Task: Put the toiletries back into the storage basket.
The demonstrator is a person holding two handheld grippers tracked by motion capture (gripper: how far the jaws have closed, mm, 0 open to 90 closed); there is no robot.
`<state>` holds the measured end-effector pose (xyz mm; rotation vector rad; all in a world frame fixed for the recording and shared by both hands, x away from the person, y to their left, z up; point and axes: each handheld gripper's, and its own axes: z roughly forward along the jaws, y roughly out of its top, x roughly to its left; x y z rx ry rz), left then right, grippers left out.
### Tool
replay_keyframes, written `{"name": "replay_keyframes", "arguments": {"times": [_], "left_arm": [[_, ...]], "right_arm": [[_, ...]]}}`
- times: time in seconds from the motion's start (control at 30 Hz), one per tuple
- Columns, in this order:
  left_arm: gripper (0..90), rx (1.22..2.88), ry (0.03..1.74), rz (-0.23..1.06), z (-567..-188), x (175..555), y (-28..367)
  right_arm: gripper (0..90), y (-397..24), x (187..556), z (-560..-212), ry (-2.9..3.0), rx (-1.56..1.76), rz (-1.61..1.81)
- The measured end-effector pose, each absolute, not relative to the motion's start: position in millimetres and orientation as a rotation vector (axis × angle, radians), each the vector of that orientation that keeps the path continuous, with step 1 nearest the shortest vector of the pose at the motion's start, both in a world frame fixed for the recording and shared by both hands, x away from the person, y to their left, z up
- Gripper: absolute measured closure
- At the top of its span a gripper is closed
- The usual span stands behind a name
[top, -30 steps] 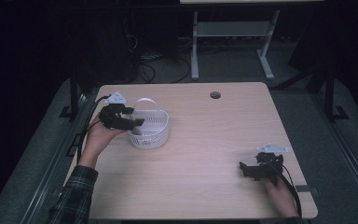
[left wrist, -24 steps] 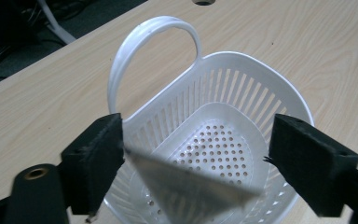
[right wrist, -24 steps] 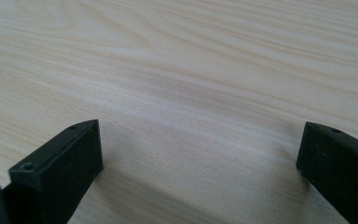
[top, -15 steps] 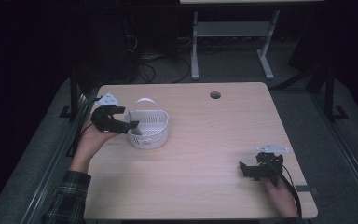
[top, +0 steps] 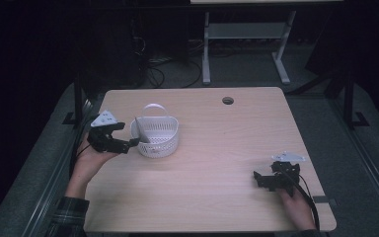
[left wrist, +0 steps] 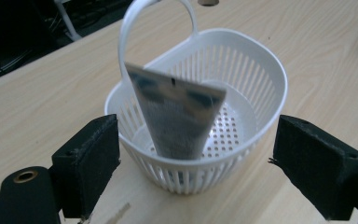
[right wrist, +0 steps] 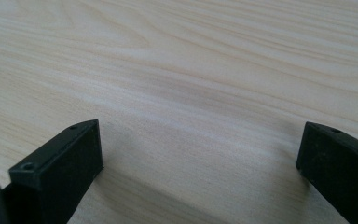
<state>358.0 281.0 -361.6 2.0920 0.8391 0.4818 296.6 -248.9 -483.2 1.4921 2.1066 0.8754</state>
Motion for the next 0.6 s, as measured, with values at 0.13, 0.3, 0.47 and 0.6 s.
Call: {"name": "replay_keyframes", "arguments": {"times": [0.13,0.3,0.47,0.6], "left_arm": [[13.9,2.095,0.838,0.480,-367.4,348.5,283.6],[13.9,2.111,0.839,0.481,-376.7,338.3,284.8],[13.9,2.150,0.834,0.491,-386.7,329.3,283.8],[13.9,2.155,0.836,0.488,-395.3,323.0,283.1]], "right_arm": [[0.0,-248.9,296.6,-483.2,2.106,1.492,0.876],[0.0,-248.9,296.6,-483.1,2.107,1.493,0.876],[0.0,-248.9,296.6,-483.2,2.107,1.492,0.876],[0.0,-248.9,296.6,-483.2,2.107,1.492,0.876]]}}
